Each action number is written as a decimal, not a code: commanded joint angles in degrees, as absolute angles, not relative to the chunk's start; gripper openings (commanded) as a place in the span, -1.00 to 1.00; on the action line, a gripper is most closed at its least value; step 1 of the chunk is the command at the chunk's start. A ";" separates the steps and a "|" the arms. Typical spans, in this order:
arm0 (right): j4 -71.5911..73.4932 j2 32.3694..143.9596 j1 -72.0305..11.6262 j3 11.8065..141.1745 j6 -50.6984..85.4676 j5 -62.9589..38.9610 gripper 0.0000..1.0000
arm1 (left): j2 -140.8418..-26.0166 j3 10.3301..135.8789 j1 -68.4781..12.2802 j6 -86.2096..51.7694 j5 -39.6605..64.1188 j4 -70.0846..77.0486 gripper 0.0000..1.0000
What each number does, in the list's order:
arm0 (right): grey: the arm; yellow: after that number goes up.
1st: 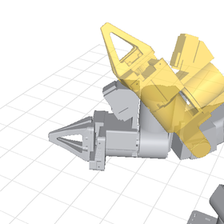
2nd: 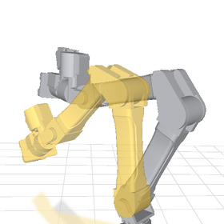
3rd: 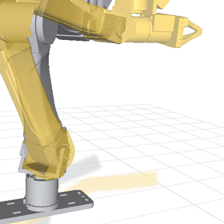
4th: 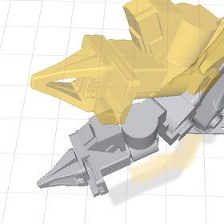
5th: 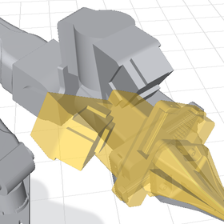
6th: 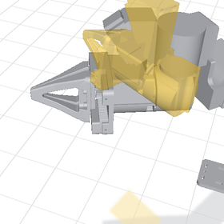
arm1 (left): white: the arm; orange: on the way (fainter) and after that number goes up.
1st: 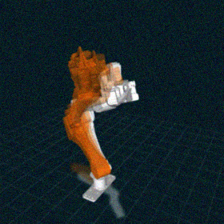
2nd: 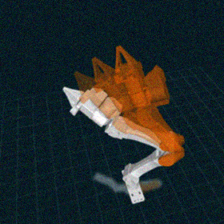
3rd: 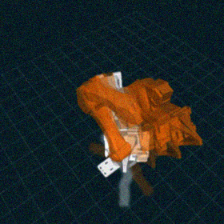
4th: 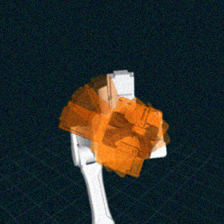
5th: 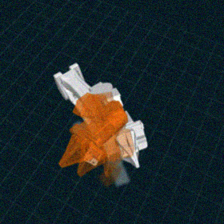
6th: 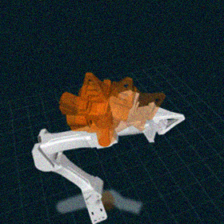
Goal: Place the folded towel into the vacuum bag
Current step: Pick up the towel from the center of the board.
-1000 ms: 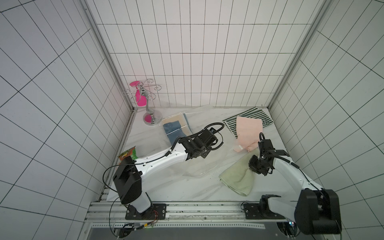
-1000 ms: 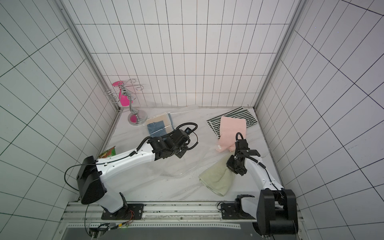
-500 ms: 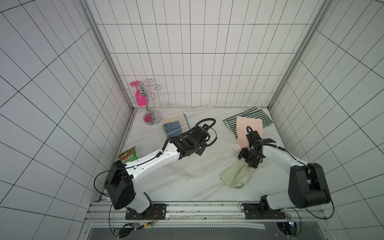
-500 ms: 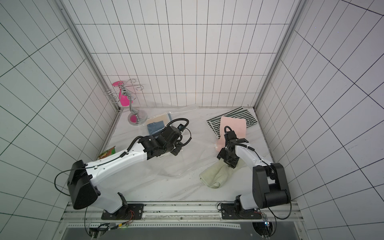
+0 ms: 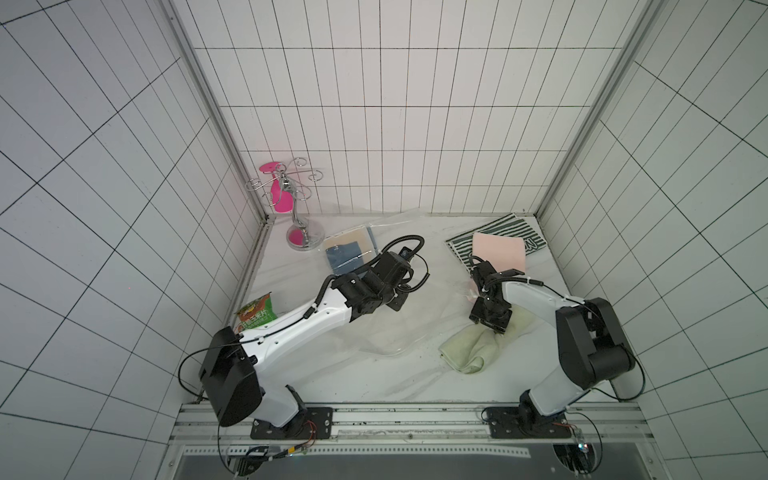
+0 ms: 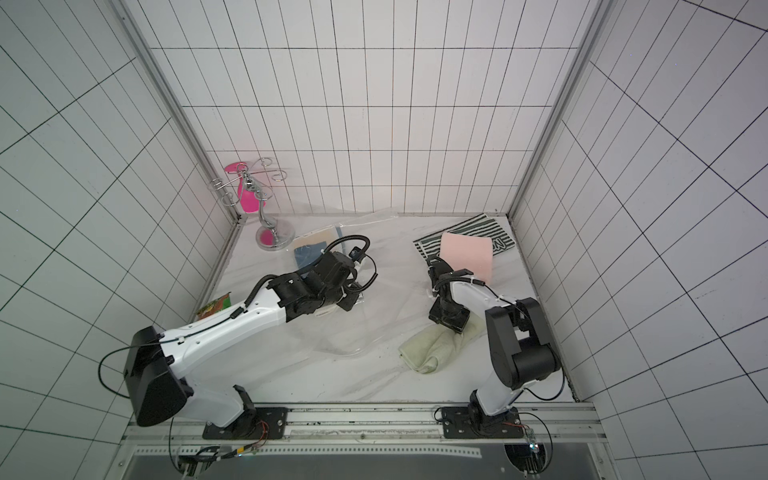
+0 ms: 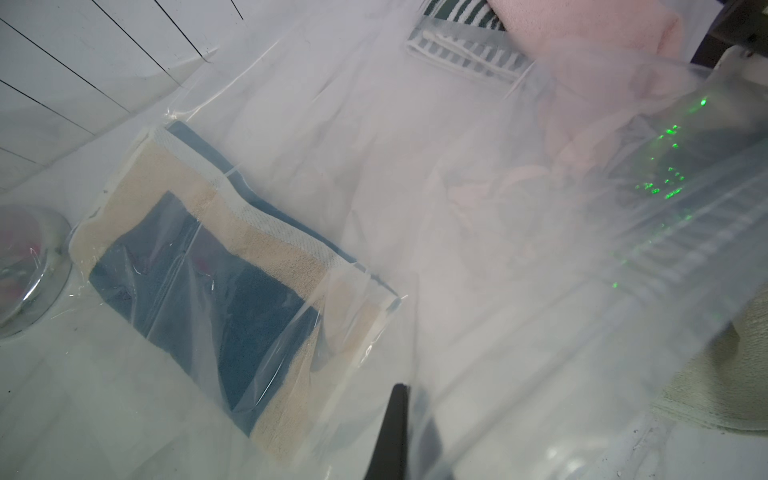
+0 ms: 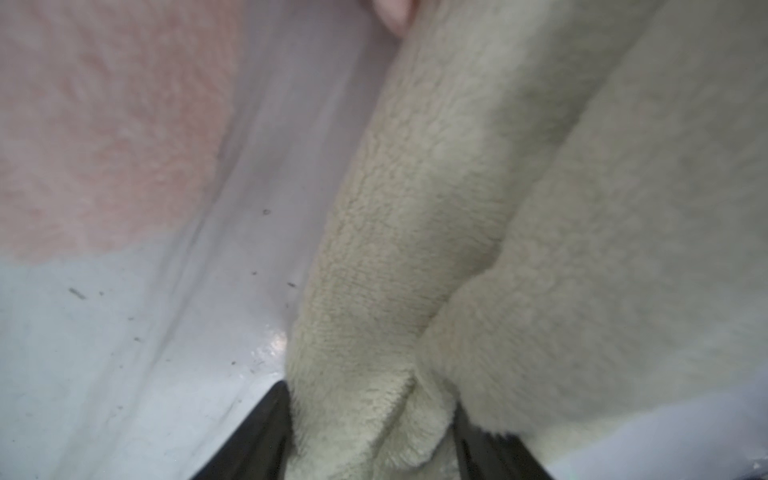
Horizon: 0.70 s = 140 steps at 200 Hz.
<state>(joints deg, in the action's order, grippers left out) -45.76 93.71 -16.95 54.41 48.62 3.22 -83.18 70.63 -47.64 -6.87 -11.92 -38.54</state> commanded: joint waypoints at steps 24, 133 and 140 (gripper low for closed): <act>-36.63 98.71 -15.49 47.64 51.06 -8.92 -0.93 | -81.08 70.09 -46.85 -7.18 -11.84 -36.26 -1.00; -45.21 61.30 -16.50 46.04 32.94 -3.71 -1.00 | -83.26 71.10 -45.64 -7.11 -13.43 -36.90 -1.00; -46.09 58.81 -16.76 45.65 32.71 -4.07 -1.00 | -83.76 71.85 -45.62 -7.07 -13.60 -37.53 -1.00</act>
<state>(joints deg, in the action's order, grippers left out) -40.51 65.34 -15.46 47.57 37.85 -3.36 -82.54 69.36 -46.13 -6.87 -12.40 -37.17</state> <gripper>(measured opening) 0.071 0.041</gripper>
